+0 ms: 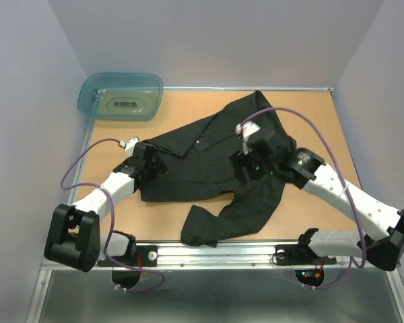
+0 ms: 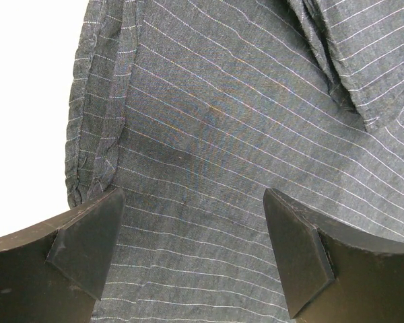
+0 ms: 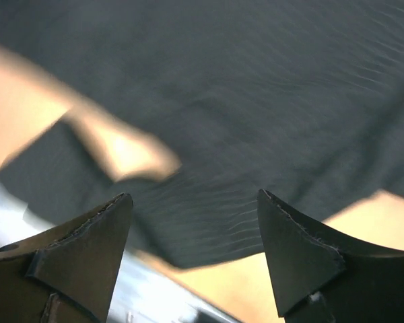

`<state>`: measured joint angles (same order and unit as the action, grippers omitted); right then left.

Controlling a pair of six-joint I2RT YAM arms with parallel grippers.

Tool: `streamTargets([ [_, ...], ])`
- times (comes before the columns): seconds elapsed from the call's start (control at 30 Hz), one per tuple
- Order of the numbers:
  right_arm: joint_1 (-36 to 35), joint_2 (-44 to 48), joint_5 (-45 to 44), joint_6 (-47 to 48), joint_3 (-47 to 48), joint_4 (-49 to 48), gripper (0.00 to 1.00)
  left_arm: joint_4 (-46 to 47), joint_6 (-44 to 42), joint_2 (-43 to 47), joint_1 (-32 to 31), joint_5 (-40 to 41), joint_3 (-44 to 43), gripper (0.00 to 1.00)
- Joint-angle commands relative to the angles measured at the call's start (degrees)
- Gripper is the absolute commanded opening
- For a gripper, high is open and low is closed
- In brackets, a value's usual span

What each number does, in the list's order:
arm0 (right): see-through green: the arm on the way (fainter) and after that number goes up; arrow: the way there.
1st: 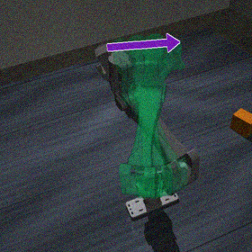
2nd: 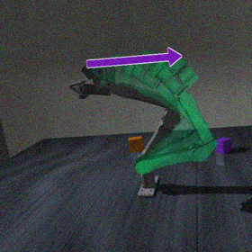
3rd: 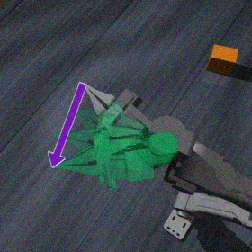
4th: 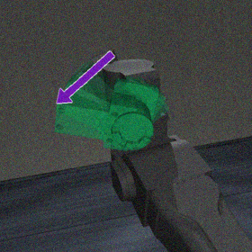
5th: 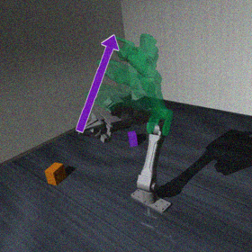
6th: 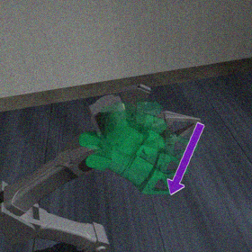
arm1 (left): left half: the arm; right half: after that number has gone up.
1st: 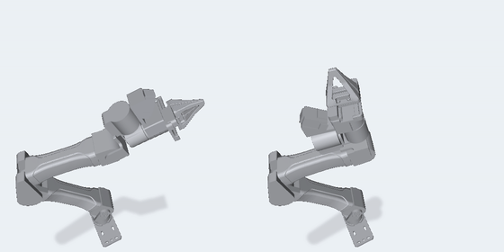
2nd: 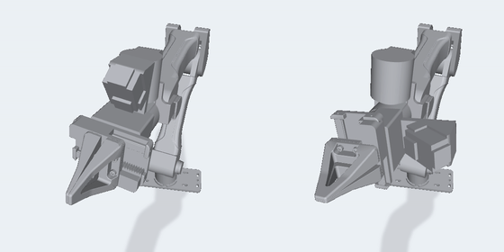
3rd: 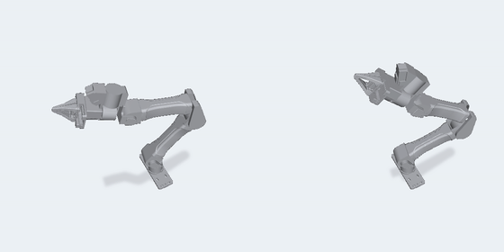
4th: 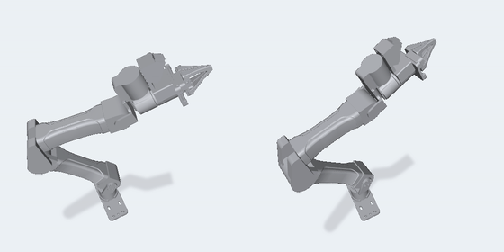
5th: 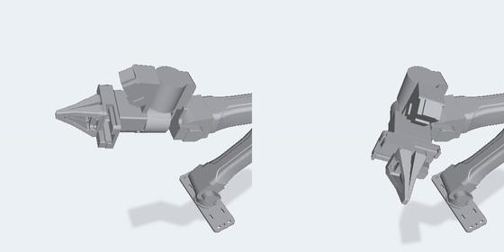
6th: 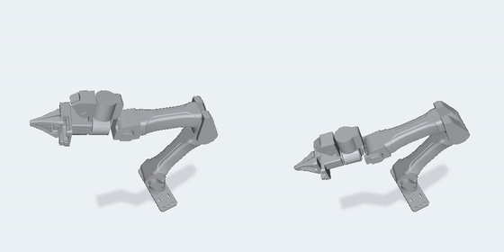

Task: Fold and stack the long sleeve shirts
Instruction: Flatten the shirt out

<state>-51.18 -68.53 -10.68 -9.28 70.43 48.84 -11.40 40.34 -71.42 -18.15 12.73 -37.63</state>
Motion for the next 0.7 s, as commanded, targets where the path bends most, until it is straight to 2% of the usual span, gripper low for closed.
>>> streamTargets([
  [0.0, 18.72, -3.79, 0.47, -7.85, -2.31, -5.60, 0.80, 0.23, -0.26, -0.83, 0.13, 1.07, -1.05, 0.96],
  [0.13, 29.63, -10.38, 7.23, -16.09, -6.61, -15.15, 0.78, 0.76, 0.53, -2.67, 0.05, 0.54, -0.78, 0.96],
  [0.2, 34.71, -12.76, 10.22, -19.18, -9.08, -19.55, 0.74, 0.94, 0.79, -3.29, 0.13, 0.71, -0.78, 0.96],
  [0.3, 39.12, -16.97, 12.16, -23.15, -11.72, -25.71, 0.69, 1.38, 1.15, -5.22, 0.22, 0.28, -0.87, 0.96],
  [0.47, 43.87, -21.38, 11.29, -27.10, -14.17, -29.23, 0.67, 2.08, 1.15, -7.50, 0.31, -0.25, -1.13, 0.96],
  [0.67, 53.97, -24.80, 11.38, -30.01, -17.70, -32.23, 0.67, 3.05, 1.50, -9.18, 0.31, -4.20, -0.34, 0.96],
])
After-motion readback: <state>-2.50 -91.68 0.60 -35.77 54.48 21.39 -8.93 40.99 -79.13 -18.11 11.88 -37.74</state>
